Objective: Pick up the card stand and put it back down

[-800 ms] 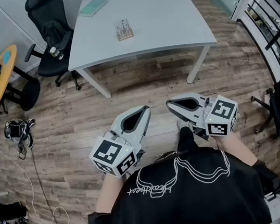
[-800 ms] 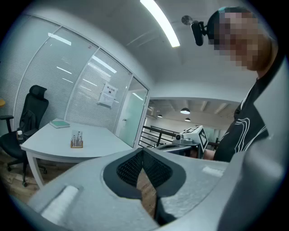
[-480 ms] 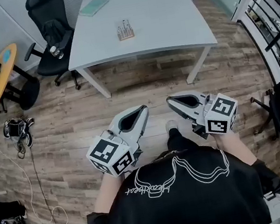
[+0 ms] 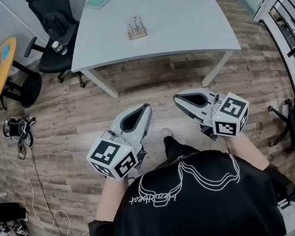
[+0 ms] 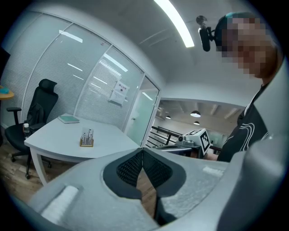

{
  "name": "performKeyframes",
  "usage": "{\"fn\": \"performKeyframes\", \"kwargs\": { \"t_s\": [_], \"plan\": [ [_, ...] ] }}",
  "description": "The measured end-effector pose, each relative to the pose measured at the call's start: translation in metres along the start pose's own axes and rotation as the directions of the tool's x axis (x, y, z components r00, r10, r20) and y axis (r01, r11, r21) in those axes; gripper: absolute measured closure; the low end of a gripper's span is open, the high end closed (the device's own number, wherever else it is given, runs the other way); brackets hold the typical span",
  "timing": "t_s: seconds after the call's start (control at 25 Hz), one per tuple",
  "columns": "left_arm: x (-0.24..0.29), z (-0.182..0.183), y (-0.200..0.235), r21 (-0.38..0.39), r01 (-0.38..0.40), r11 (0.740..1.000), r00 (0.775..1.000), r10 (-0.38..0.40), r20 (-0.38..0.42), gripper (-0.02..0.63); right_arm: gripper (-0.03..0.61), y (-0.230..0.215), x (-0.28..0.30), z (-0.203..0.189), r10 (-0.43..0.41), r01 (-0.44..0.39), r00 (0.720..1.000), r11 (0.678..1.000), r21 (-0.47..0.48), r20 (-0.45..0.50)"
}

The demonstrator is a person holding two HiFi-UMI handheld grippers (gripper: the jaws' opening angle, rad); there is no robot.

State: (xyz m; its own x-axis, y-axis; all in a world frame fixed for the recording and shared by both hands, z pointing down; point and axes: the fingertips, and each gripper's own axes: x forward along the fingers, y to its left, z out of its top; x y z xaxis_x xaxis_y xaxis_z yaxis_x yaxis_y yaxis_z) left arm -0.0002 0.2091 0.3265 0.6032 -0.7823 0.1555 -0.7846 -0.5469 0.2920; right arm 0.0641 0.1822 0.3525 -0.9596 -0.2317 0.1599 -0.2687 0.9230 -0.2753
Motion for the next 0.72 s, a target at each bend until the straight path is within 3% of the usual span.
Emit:
{"fn": "performKeyframes", "kwargs": {
  "t_s": [0.36,0.56,0.72],
  "plan": [
    [0.069,0.036,0.097,-0.131,-0.069,0.989,0.998,0.07,-0.001,0.598,0.572,-0.1,0.056,0.032,0.008,-0.008,0.998,1.0,0.006,-0.055],
    [0.094,0.053,0.132,-0.126,-0.153,0.98,0.988,0.156,0.018,0.597,0.572,-0.138,0.07,0.05,0.003,-0.004,0.998,1.0,-0.022,-0.057],
    [0.108,0.053,0.154,-0.104,-0.153,0.983,0.988,0.153,-0.006,0.597,0.572,-0.162,0.079,0.05,-0.058,0.048,0.994,0.993,-0.107,-0.095]
  ]
}}
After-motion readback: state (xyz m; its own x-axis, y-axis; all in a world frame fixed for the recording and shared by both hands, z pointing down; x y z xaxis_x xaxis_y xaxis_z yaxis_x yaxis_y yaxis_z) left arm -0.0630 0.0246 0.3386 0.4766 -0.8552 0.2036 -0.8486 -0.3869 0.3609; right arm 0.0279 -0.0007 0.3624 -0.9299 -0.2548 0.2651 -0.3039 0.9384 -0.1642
